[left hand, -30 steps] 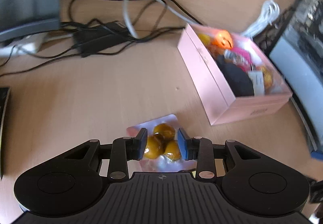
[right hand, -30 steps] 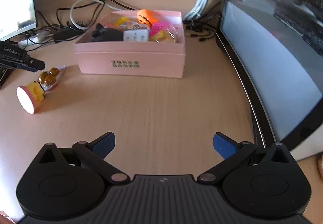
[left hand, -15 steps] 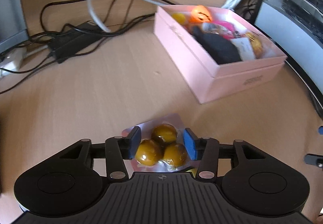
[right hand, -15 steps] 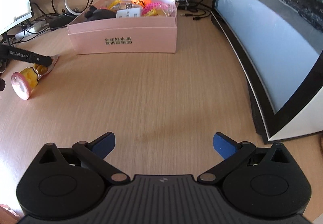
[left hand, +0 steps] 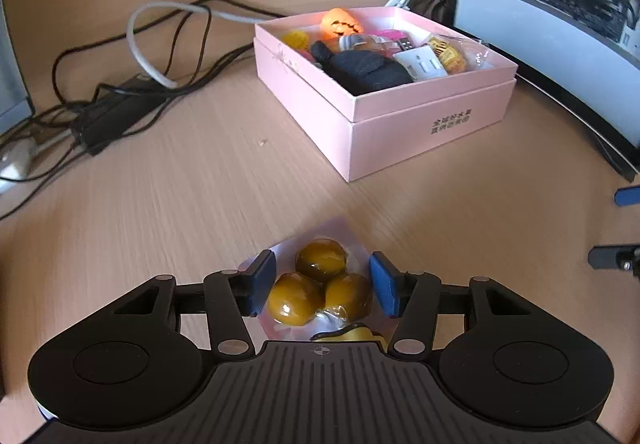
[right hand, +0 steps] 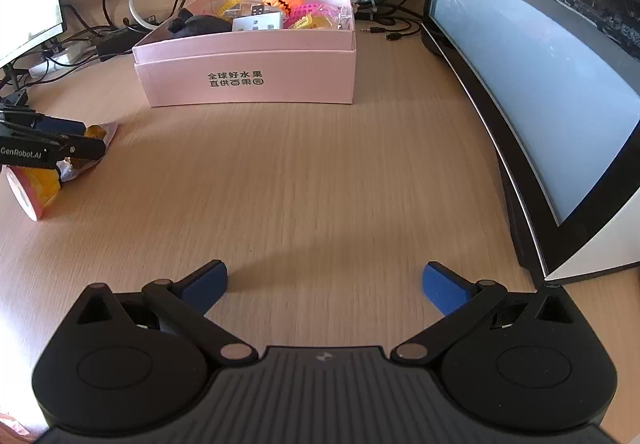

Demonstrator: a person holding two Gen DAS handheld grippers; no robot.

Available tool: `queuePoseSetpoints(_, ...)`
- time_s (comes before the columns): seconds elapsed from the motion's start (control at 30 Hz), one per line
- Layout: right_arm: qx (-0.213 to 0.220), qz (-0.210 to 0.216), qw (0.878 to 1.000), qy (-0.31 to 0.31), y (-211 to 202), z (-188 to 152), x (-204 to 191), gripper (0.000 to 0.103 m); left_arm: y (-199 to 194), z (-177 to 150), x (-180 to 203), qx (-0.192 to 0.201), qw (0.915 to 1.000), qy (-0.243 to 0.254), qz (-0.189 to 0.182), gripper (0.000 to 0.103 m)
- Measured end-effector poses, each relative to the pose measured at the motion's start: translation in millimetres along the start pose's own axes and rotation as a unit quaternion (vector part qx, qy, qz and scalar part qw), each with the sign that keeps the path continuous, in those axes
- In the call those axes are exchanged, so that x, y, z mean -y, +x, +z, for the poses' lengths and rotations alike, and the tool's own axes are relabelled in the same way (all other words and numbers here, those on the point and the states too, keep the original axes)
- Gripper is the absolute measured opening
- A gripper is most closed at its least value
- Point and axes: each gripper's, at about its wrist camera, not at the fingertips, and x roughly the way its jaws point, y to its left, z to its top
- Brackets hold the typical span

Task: Organize objects
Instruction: 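Grasp the olive snack packet with the left gripper while the right grasps the pink round toy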

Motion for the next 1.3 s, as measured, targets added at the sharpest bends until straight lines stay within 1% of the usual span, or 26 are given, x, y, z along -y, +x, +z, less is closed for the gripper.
queuePoseSetpoints(0.2, -0.021, 0.0, 1.0, 0.002, 4.1, 7.6, -0.8, 0.103, 0.3, 3.3, -1.7, -0.003, 0.9998, -0.02, 0.001, 0.055)
queuePoseSetpoints(0.23, -0.025, 0.004, 1.0, -0.004, 5.1, 9.4, -0.7, 0.103, -0.4, 4.0, -2.7, -0.004, 0.9997, -0.026, 0.0, 0.048)
queuePoseSetpoints(0.27, -0.028, 0.007, 1.0, -0.01, 5.6, 10.5, -0.7, 0.103, -2.5, 4.6, -4.1, 0.002, 0.9995, -0.032, 0.0, 0.035)
queuePoseSetpoints(0.3, -0.033, 0.011, 0.999, -0.016, 6.6, 12.6, -0.3, 0.103, -5.5, 6.5, -7.1, 0.005, 0.999, -0.045, -0.003, 0.03)
queuePoseSetpoints(0.4, -0.037, 0.014, 0.999, -0.016, 6.8, 16.2, 0.6, 0.103, -13.3, 9.2, -16.8, 0.007, 0.997, -0.077, -0.007, 0.03)
queuePoseSetpoints(0.57, -0.005, 0.016, 0.999, -0.047, -2.8, 22.0, -11.0, 0.103, -37.9, 4.2, -27.5, 0.029, 0.9941, -0.105, 0.007, 0.029)
queuePoseSetpoints(0.6, 0.002, 0.023, 0.998, -0.055, -5.1, 24.8, -16.1, 0.103, -45.6, 2.4, -30.5, 0.036, 0.9929, -0.113, 0.01, 0.021)
queuePoseSetpoints(0.63, 0.008, 0.03, 0.998, -0.061, -6.9, 27.4, -20.8, 0.103, -52.0, 1.2, -33.3, 0.042, 0.9919, -0.119, 0.013, 0.003)
queuePoseSetpoints(0.67, 0.014, 0.038, 0.997, -0.069, -9.2, 30.3, -27.1, 0.103, -59.1, -0.2, -36.6, 0.048, 0.9903, -0.129, 0.015, 0.006)
queuePoseSetpoints(0.77, 0.026, 0.078, 0.992, -0.097, -15.2, 40.9, -50.4, 0.103, -84.3, -5.2, -48.7, 0.069, 0.9833, -0.167, 0.019, 0.006)
queuePoseSetpoints(0.83, 0.032, 0.11, 0.986, -0.123, -18.8, 46.1, -69.7, 0.103, -98.4, -9.6, -54.3, 0.072, 0.9807, -0.18, 0.027, 0.005)
queuePoseSetpoints(0.9, 0.04, 0.141, 0.976, -0.16, -21.4, 48.8, -92.5, 0.103, -107.0, -16.3, -57.0, 0.06, 0.9807, -0.185, 0.024, 0.006)
queuePoseSetpoints(0.97, 0.048, 0.162, 0.966, -0.197, -22.8, 50.0, -115.1, 0.103, -114.4, -26.0, -56.5, 0.054, 0.9801, -0.187, 0.036, 0.007)
queuePoseSetpoints(1.03, 0.055, 0.178, 0.955, -0.232, -23.3, 48.3, -137.7, 0.103, -118.6, -37.8, -58.6, 0.041, 0.9778, -0.201, 0.044, 0.008)
queuePoseSetpoints(1.13, 0.063, 0.203, 0.94, -0.266, -20.1, 47.7, -166.4, 0.103, -125.3, -54.4, -61.4, 0.033, 0.973, -0.222, 0.054, 0.011)
queuePoseSetpoints(1.2, 0.067, 0.214, 0.934, -0.28, -14.8, 48.5, -184.3, 0.103, -130.3, -62.6, -60.6, 0.032, 0.9728, -0.221, 0.062, 0.012)
queuePoseSetpoints(1.23, 0.07, 0.216, 0.931, -0.285, -12.4, 48.5, -192.6, 0.101, -133.1, -66.2, -59.8, 0.033, 0.9737, -0.216, 0.064, 0.012)
queuePoseSetpoints(1.27, 0.07, 0.218, 0.929, -0.292, -9.1, 48.6, -199.8, 0.093, -134.9, -68.6, -58.8, 0.033, 0.9751, -0.21, 0.063, 0.012)
queuePoseSetpoints(1.3, 0.064, 0.221, 0.926, -0.3, -4.4, 49.3, -207.0, 0.089, -135.4, -69.4, -57.4, 0.032, 0.9769, -0.202, 0.062, 0.012)
